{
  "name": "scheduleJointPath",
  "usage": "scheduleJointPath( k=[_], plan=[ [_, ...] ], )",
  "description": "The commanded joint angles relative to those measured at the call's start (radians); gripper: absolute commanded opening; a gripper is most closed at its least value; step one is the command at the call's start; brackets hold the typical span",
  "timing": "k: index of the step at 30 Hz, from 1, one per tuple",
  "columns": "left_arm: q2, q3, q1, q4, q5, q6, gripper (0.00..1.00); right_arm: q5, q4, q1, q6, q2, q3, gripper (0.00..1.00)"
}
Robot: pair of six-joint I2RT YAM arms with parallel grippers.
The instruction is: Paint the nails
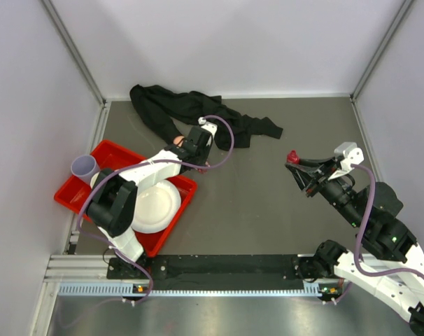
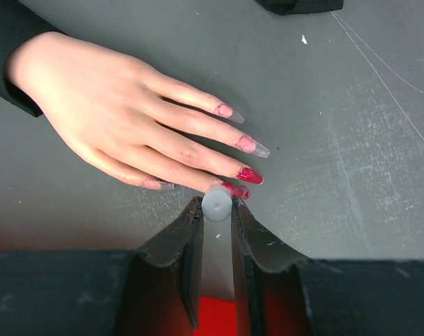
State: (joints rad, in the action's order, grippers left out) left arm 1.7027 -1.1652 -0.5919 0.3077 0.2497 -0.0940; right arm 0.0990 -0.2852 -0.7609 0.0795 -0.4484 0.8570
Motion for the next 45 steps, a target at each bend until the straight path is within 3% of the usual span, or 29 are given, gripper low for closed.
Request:
scheduleJointPath(
  k=[1,45],
  plan=[
    [-0.009,-0.028,-0.003,-0.032,-0.020,0.016,0.00,-0.013,0.023,0.006,0.006,-0.009,0.007,0.00],
    [0.003,-0.044,-0.002,-0.024,-0.015,0.007,0.00,-0.018,0.024,0.006,0.006,-0.007,0.007,0.00]
  ],
)
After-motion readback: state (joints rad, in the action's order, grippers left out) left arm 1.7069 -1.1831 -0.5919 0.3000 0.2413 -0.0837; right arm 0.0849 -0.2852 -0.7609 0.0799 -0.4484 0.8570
